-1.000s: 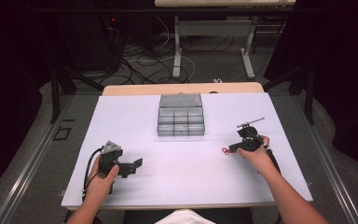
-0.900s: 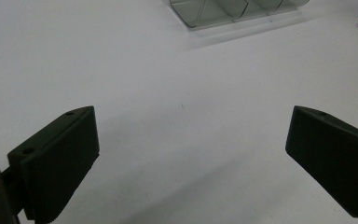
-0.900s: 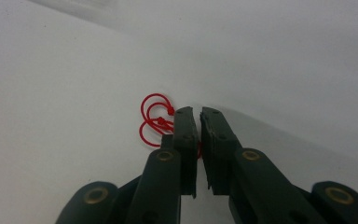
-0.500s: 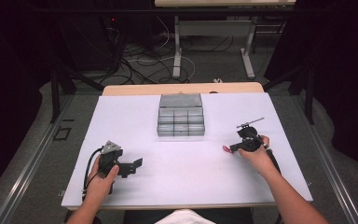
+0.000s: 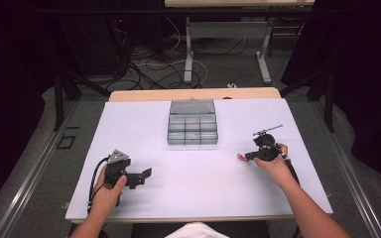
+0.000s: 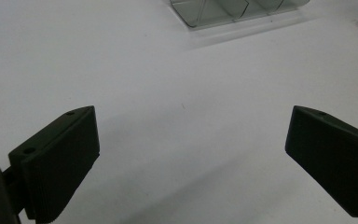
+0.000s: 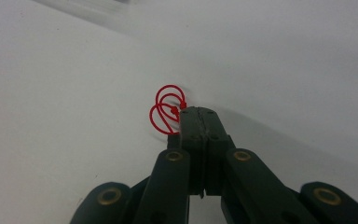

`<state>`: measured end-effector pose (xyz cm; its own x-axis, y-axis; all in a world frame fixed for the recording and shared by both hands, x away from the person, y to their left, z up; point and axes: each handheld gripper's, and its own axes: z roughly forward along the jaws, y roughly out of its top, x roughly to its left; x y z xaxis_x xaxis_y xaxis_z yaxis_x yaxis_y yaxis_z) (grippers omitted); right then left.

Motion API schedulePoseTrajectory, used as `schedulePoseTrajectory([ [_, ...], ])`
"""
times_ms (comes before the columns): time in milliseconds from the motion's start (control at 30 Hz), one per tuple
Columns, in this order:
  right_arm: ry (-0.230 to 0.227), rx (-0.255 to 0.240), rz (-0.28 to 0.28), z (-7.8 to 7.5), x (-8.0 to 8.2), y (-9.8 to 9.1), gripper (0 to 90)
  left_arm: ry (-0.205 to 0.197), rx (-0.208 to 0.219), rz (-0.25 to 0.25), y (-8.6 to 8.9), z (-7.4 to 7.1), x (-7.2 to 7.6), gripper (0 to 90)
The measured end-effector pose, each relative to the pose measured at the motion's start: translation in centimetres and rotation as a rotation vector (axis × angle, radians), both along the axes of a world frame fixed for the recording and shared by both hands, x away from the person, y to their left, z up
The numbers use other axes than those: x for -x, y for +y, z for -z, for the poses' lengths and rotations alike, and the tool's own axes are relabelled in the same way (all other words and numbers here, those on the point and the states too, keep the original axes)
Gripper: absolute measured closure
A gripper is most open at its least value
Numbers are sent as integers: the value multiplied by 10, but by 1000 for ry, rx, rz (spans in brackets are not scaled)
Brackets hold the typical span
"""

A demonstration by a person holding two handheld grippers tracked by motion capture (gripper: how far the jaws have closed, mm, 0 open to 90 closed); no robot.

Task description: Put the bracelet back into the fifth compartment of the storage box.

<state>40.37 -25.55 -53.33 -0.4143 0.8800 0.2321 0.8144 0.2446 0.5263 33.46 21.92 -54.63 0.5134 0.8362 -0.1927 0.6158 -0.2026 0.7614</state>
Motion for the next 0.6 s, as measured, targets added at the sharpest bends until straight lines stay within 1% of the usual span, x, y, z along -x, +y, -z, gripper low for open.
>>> schedulePoseTrajectory([
  [67,-1,-4,-8,0,0,-1,900,0,0,0,0,0,0,29],
  [133,-15,-3,-12,-1,0,-1,900,0,0,0,0,0,0,29],
  [200,-18,-3,-15,-1,0,-1,900,0,5,-5,0,0,0,29],
  [300,-27,-15,-7,-2,1,-1,900,0,0,0,0,0,0,29],
  [367,-39,-4,-7,-3,1,-2,900,0,0,-1,0,0,0,29],
  [500,-49,-17,1,-5,1,0,900,-1,6,-7,0,0,0,29],
  [533,-54,-13,-3,-5,1,-1,900,0,7,-9,0,0,0,29],
  [600,-60,-10,9,-7,1,0,900,0,7,-9,0,0,0,30],
])
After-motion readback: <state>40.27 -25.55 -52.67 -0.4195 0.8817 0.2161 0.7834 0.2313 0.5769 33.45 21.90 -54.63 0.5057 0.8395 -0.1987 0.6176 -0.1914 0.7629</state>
